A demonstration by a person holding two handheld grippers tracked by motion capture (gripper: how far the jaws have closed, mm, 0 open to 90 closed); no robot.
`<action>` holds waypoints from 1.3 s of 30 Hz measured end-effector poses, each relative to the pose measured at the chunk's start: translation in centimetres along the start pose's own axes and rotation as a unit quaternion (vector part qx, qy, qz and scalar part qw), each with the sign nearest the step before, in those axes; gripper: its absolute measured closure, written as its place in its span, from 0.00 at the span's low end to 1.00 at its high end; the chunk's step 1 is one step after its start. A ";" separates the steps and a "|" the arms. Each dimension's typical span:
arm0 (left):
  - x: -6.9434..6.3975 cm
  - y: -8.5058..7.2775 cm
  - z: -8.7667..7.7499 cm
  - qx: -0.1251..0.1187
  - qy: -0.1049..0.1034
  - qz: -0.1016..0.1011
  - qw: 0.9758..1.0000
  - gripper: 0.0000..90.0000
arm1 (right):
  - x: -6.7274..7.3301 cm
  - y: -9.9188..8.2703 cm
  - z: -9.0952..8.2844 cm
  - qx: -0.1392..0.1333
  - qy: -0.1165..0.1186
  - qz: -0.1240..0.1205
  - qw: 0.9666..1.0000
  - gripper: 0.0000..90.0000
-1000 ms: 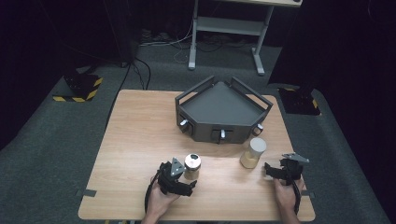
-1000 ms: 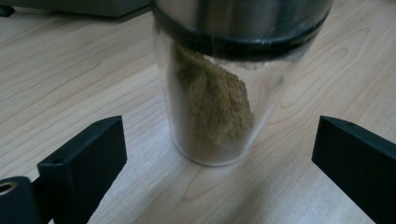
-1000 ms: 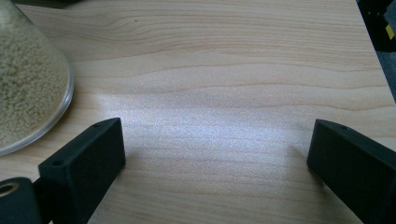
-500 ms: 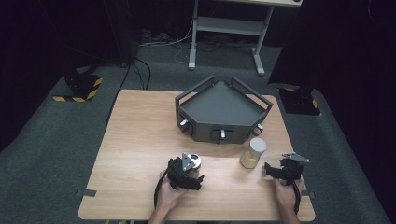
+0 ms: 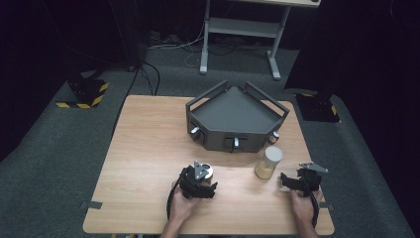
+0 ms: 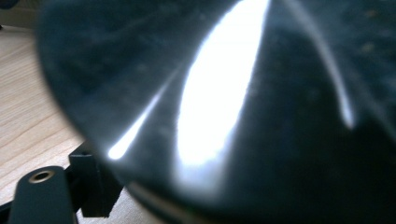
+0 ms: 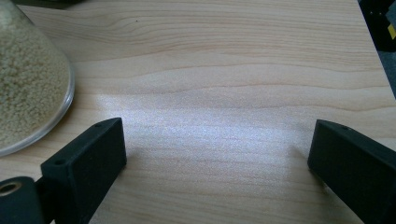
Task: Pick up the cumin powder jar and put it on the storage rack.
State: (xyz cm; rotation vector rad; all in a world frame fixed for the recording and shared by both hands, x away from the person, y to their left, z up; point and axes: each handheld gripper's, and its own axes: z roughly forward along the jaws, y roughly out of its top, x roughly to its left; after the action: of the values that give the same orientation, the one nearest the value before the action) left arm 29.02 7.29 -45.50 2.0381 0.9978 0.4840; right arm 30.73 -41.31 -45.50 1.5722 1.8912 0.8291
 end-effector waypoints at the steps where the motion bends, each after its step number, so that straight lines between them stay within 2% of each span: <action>1: 0.0 0.0 0.0 0.000 0.000 0.000 1.000 0.18 | 0.0 0.0 0.0 0.000 0.000 0.000 1.000 0.04; 12: -0.1 -0.1 0.4 -0.003 0.003 -0.007 1.000 0.26 | 0.0 0.0 0.0 0.000 0.000 0.000 1.000 0.04; 22: -0.3 -0.3 0.4 -0.005 0.009 -0.005 1.000 0.35 | 0.0 0.0 0.0 0.000 0.000 0.000 1.000 0.04; 31: -0.3 -0.4 0.4 -0.006 0.009 -0.001 1.000 0.35 | 0.0 0.0 0.0 0.000 0.000 0.000 1.000 0.04; 39: 0.0 0.1 0.0 0.003 0.004 0.003 1.000 0.35 | 0.0 0.0 0.0 -0.001 0.000 -0.001 1.000 0.04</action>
State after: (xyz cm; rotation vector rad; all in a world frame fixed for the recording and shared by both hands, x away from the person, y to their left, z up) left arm 29.07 7.29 -45.42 2.0467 0.9985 0.4943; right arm 30.74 -41.32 -45.51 1.5697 1.8913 0.8290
